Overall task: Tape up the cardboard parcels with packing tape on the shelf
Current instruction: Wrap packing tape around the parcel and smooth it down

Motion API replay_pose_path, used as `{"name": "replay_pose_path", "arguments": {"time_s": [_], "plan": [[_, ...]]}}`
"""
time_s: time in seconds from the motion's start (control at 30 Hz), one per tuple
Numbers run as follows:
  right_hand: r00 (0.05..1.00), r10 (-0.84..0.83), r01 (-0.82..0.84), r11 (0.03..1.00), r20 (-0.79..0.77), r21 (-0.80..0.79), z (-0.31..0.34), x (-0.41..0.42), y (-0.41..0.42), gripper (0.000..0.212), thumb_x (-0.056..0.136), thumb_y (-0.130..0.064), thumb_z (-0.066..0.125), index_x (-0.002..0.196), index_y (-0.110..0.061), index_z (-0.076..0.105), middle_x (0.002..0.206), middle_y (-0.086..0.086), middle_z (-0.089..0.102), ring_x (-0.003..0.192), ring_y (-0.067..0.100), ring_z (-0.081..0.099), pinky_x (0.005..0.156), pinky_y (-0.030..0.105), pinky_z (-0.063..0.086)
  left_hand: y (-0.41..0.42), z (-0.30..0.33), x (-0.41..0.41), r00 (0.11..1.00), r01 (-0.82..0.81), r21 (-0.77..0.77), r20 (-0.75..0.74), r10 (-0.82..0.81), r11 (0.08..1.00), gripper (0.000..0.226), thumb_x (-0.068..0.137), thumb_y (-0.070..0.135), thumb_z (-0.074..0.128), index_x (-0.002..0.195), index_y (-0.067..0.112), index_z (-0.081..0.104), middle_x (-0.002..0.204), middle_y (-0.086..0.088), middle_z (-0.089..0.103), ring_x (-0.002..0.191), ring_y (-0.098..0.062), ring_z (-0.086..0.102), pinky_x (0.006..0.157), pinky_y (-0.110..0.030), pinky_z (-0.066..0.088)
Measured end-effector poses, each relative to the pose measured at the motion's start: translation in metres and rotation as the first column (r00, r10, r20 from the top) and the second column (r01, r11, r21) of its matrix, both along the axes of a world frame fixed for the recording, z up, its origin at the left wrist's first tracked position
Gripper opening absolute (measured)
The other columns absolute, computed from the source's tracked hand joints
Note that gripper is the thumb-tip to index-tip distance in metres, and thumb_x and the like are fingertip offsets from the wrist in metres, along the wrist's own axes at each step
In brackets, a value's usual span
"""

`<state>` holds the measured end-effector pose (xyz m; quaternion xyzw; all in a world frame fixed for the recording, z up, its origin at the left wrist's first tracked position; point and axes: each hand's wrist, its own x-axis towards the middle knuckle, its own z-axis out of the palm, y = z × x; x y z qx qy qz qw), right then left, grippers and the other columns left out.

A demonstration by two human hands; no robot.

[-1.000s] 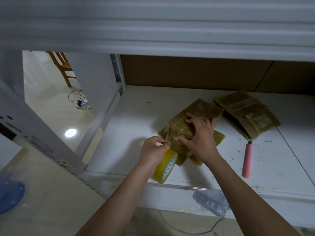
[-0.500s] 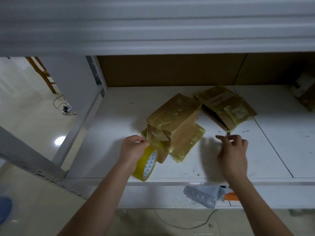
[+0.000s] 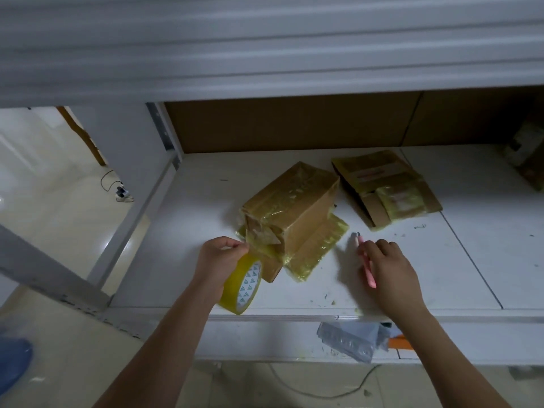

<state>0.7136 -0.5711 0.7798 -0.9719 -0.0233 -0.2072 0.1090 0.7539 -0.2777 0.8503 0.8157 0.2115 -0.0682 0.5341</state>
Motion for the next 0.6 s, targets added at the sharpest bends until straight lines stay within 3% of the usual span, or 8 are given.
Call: {"name": "replay_pose_path", "arguments": {"time_s": [0.07, 0.1, 0.17, 0.27, 0.43, 0.6], "plan": [[1.0, 0.028, -0.03, 0.939, 0.008, 0.342, 0.007, -0.001, 0.011, 0.016, 0.079, -0.017, 0.067, 0.091, -0.009, 0.06, 0.078, 0.005, 0.058, 0.071, 0.023, 0.055, 0.051, 0.027, 0.037, 0.001, 0.0, -0.002, 1.0, -0.007, -0.004, 0.002, 0.007, 1.0, 0.014, 0.085, 0.029, 0.072, 0.086, 0.016, 0.07, 0.091, -0.007, 0.072, 0.085, -0.03, 0.069, 0.085, -0.047, 0.058], [0.999, 0.036, -0.045, 0.864, 0.029, 0.502, 0.012, -0.002, 0.017, 0.016, 0.082, -0.026, 0.06, 0.087, -0.012, 0.058, 0.077, 0.002, 0.058, 0.069, 0.018, 0.055, 0.053, 0.025, 0.04, 0.002, 0.0, -0.002, 1.0, -0.013, -0.009, 0.002, 0.013, 1.0, 0.014, 0.085, 0.03, 0.073, 0.086, 0.016, 0.07, 0.091, -0.007, 0.072, 0.085, -0.03, 0.069, 0.085, -0.047, 0.058], [0.989, 0.058, -0.136, 0.74, 0.14, 0.659, 0.025, -0.006, 0.031, 0.021, 0.084, -0.036, 0.05, 0.089, -0.016, 0.056, 0.079, -0.007, 0.059, 0.072, 0.008, 0.058, 0.06, 0.013, 0.043, 0.003, 0.0, -0.004, 1.0, -0.023, -0.024, -0.001, 0.023, 0.999, 0.014, 0.085, 0.031, 0.073, 0.086, 0.017, 0.07, 0.091, -0.007, 0.071, 0.085, -0.03, 0.069, 0.085, -0.046, 0.058], [0.946, 0.142, -0.307, 0.672, 0.29, 0.673, 0.046, -0.011, 0.053, 0.022, 0.087, -0.03, 0.053, 0.104, -0.018, 0.059, 0.092, -0.013, 0.062, 0.085, 0.001, 0.061, 0.071, 0.008, 0.045, 0.002, 0.001, -0.005, 1.0, -0.03, -0.06, -0.007, 0.03, 0.998, 0.014, 0.085, 0.029, 0.074, 0.087, 0.016, 0.07, 0.091, -0.008, 0.072, 0.085, -0.031, 0.07, 0.084, -0.044, 0.059], [0.828, 0.331, -0.55, 0.634, 0.452, 0.544, 0.069, -0.001, 0.098, 0.019, 0.084, -0.02, 0.066, 0.094, -0.004, 0.068, 0.088, 0.001, 0.067, 0.076, 0.013, 0.062, 0.068, 0.02, 0.047, 0.005, 0.0, -0.007, 0.999, -0.036, -0.099, 0.0, 0.037, 0.994, 0.012, 0.083, 0.027, 0.075, 0.084, 0.016, 0.07, 0.091, -0.009, 0.072, 0.086, -0.031, 0.07, 0.083, -0.044, 0.058], [0.774, 0.477, -0.631, 0.627, 0.416, 0.457, 0.082, 0.012, 0.123, 0.014, 0.082, -0.006, 0.072, 0.095, -0.004, 0.069, 0.086, 0.003, 0.066, 0.078, 0.013, 0.061, 0.069, 0.023, 0.049, 0.006, -0.001, -0.008, 1.0, -0.027, -0.141, 0.012, 0.029, 0.99, 0.007, 0.083, 0.018, 0.073, 0.078, 0.016, 0.07, 0.088, -0.013, 0.072, 0.086, -0.035, 0.07, 0.085, -0.049, 0.058]]}}
